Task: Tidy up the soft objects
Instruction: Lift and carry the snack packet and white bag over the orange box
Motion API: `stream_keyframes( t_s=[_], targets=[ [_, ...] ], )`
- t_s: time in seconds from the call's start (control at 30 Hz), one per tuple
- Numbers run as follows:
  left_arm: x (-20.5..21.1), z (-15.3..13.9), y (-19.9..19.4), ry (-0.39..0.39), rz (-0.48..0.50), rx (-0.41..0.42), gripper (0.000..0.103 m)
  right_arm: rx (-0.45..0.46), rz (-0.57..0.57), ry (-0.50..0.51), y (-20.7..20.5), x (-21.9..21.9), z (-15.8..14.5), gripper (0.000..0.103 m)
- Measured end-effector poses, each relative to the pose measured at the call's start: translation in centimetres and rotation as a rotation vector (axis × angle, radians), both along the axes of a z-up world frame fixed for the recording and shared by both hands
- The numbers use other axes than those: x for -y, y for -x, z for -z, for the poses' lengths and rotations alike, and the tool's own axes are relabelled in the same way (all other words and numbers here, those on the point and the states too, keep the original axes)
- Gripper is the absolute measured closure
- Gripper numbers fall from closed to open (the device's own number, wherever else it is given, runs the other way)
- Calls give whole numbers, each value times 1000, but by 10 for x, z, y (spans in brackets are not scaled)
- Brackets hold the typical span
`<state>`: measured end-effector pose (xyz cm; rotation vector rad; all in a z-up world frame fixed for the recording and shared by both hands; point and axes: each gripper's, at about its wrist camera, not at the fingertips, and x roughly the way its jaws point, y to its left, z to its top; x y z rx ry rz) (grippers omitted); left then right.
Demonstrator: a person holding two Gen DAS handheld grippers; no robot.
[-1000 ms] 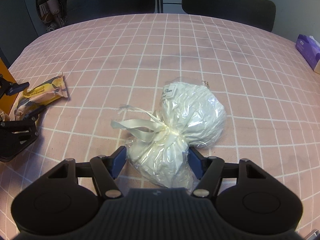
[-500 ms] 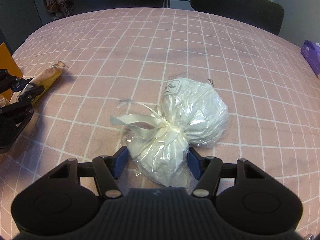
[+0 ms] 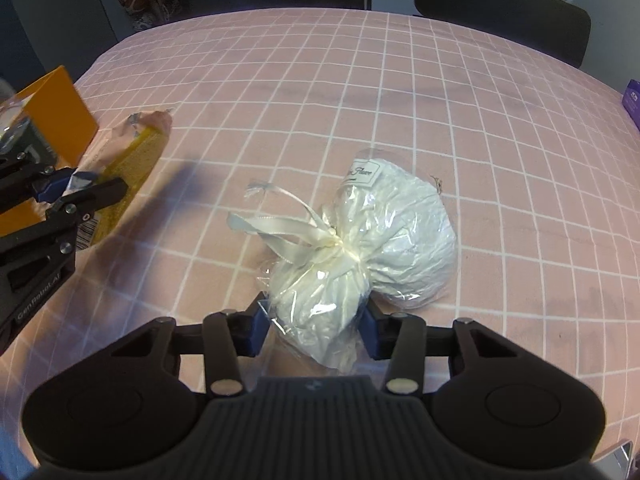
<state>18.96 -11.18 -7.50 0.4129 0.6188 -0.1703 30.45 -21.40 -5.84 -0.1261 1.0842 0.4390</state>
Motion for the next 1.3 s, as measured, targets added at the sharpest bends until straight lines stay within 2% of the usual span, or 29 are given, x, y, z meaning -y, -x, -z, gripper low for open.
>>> stream_keyframes(
  t_s=[0.13,0.33,0.73,1.0,1.3],
  targets=[
    [-2,-11,23,81,27,19,88,25,-28,-21,24,-2,-16,58],
    [-8,-31,54,154,58,61,88,73,-83,-57,61,-15,-39,58],
    [-36,-79,113,238,87,180,88,197,-214,-109,123,-59,-82,58],
    [-66,-102,143,242,56,246,88,255,-327,-128,146,-97,-103,58],
    [-106,-120,152,187,-63,293,88,351,-488,-134,172,-162,-123,58]
  ],
)
